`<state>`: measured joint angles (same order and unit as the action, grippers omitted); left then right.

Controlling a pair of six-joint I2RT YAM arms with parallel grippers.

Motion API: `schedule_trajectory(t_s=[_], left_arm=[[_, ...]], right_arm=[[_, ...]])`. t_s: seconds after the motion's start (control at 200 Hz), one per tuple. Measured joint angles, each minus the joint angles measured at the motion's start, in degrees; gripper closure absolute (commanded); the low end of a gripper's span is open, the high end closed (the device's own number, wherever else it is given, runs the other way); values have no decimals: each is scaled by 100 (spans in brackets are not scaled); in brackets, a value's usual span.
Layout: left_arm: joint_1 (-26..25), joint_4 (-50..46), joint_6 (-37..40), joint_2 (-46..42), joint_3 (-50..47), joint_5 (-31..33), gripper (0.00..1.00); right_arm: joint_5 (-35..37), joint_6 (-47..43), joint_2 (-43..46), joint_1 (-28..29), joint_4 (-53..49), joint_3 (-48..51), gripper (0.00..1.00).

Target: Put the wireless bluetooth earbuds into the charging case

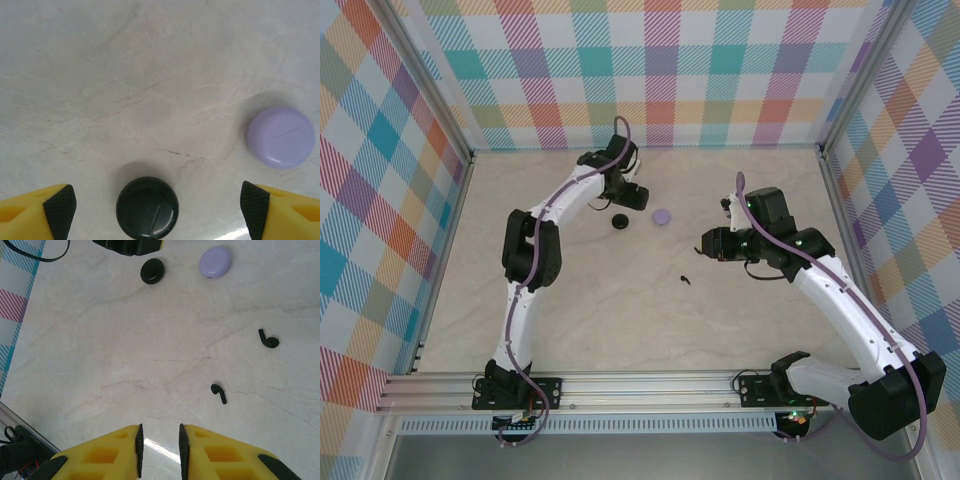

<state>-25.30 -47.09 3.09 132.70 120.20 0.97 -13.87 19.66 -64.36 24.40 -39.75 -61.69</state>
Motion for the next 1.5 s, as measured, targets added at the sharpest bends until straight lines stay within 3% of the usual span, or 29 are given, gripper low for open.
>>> schedule_trajectory(t_s=[0.375, 1.03, 1.15, 1.5], left_arm=[[0, -256, 264, 579, 11, 96, 14], [-4, -367, 170, 592, -131, 107, 38], [-17, -249, 109, 496, -302, 107, 48], [-101, -234, -358, -243, -1445, 280, 50]], right_arm=[[44, 0, 0, 0, -79, 0, 71], [105, 0, -48, 0, -109, 0, 70], [105, 0, -48, 0, -109, 2, 70], [107, 2, -74, 0, -68, 111, 68]])
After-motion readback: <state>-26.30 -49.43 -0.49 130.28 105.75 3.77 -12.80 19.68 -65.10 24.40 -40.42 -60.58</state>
